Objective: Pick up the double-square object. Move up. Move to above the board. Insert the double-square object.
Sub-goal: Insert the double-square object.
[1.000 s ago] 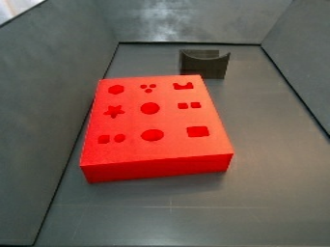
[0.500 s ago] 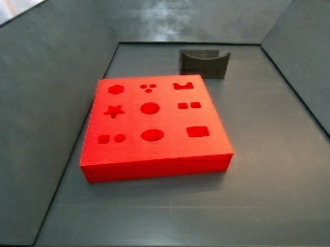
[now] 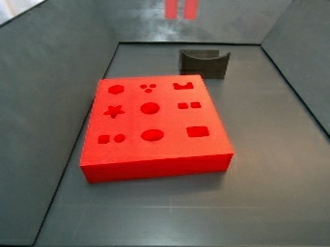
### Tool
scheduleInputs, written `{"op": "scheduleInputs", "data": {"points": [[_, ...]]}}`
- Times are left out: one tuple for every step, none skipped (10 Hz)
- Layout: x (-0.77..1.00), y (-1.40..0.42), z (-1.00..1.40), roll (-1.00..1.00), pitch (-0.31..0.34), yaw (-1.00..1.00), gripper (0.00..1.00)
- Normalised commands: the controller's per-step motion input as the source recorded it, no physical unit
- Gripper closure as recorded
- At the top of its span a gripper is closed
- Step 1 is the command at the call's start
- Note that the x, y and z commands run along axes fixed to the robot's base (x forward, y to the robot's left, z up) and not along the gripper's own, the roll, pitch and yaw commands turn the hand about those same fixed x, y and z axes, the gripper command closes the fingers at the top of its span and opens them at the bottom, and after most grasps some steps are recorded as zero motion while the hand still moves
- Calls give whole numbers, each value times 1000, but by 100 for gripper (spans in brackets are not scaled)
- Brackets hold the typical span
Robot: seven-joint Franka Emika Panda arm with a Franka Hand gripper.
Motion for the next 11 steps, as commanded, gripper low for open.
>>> {"op": "scheduleInputs", "data": {"points": [[449,129,-609,123,0,34,100],[331,49,-634,157,0,89,100],[23,0,-674,220,-50,126,100],[0,0,-714,230,-99,109,100],[-20,0,-723,249,-140,86,100],[-34,0,-700,234,-124,91,100],[0,3,-649,193,-73,91,100],[6,3,-629,157,-70,83,100],[177,0,-626,133,-79,69,100],[497,0,-526,96,-30,23,100],[483,17,-431,70,0,6,100]]}}
